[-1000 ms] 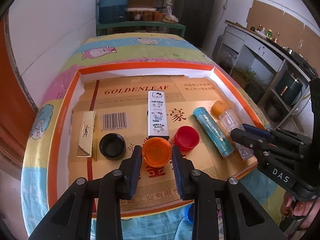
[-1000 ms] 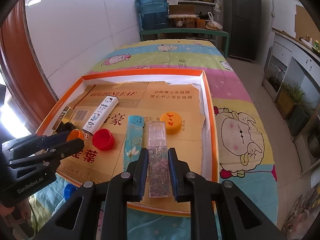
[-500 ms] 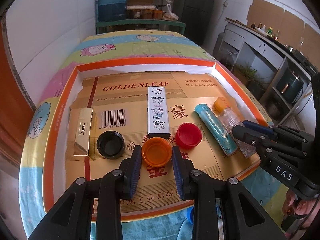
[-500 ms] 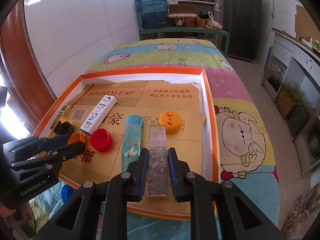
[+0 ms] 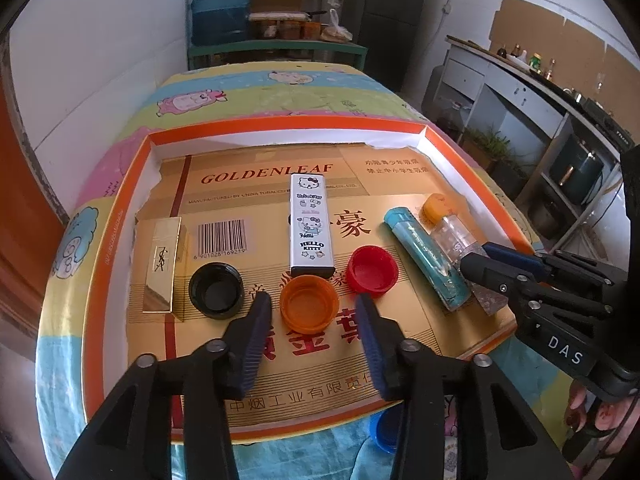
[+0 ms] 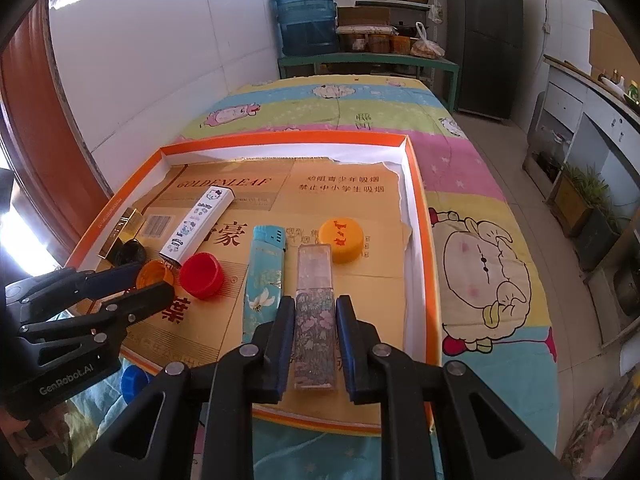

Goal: Organize rigid objects
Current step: 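Open the left tool to drop the orange cap while the right tool releases the glitter tube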

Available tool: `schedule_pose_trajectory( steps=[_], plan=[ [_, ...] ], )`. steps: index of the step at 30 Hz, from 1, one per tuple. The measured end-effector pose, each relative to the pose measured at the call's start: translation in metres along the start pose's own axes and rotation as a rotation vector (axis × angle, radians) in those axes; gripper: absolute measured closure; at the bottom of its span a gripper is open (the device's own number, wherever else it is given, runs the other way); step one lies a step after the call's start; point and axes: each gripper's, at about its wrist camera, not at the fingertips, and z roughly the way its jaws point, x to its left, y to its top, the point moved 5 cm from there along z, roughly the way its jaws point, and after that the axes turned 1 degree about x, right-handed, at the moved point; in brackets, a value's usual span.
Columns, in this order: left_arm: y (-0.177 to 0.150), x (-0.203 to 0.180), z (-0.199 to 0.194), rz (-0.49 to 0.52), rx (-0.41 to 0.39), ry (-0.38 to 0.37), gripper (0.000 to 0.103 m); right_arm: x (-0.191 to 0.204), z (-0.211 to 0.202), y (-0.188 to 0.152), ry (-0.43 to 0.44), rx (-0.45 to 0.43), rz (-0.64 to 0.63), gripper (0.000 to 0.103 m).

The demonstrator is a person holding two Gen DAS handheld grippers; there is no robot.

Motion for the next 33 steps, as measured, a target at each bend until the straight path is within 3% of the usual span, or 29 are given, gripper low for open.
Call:
schedule_pose_trajectory(
  steps=[16, 33],
  plan=[
    [-0.002, 0.001, -0.011, 0.0, -0.018, 0.024, 0.055, 0.001, -0.011, -0.002, -0.01, -0.008, 0.002, 0.075],
    [-0.01, 0.003, -0.035, -0.02, -0.044, 0.044, 0.055, 0.002, -0.031, -0.005, -0.01, -0.027, 0.017, 0.075]
  ],
)
